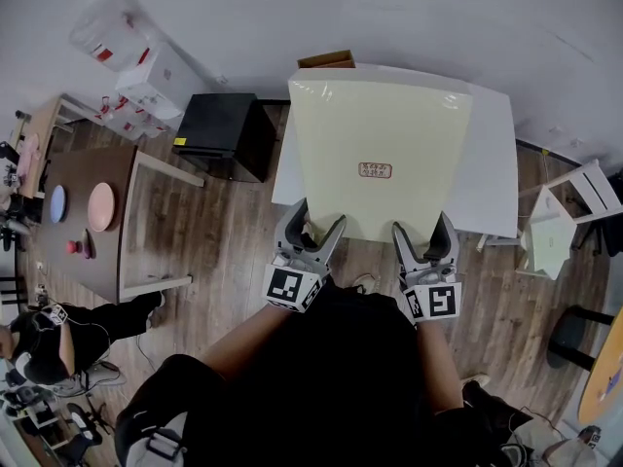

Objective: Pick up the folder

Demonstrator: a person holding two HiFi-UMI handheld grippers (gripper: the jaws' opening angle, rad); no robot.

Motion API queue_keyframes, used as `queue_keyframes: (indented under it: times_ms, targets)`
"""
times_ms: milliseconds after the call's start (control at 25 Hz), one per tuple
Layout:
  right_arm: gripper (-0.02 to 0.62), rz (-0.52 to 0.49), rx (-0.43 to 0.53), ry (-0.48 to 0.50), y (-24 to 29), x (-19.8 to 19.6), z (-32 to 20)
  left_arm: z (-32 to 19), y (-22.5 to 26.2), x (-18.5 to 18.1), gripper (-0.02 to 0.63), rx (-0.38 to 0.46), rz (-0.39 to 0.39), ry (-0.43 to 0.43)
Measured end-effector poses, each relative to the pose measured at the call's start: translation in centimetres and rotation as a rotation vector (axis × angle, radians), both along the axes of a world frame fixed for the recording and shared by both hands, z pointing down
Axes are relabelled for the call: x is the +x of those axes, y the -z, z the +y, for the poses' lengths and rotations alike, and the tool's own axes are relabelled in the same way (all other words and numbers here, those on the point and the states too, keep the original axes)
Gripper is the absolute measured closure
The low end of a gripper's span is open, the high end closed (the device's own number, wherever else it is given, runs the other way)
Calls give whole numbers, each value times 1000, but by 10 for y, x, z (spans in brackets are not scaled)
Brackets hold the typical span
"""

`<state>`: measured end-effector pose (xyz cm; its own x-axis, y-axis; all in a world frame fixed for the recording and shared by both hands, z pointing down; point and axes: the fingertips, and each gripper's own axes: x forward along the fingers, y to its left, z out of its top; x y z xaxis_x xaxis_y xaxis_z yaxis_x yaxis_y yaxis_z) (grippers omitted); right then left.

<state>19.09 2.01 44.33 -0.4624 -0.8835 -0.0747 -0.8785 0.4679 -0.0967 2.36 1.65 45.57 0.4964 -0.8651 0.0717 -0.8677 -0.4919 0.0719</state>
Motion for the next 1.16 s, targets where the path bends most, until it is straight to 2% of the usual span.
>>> queue_keyframes:
  times_ms: [400,760,1160]
  targets:
    - [242,2,29,-46,4,5,6,-1,11,7,302,39,-33,-26]
    - [242,8,46,-106,7,18,4,-13,13,21,302,58,-29,-65]
    - [242,18,61,-123,10,22,0,-20,18,26,302,83,-24,-76]
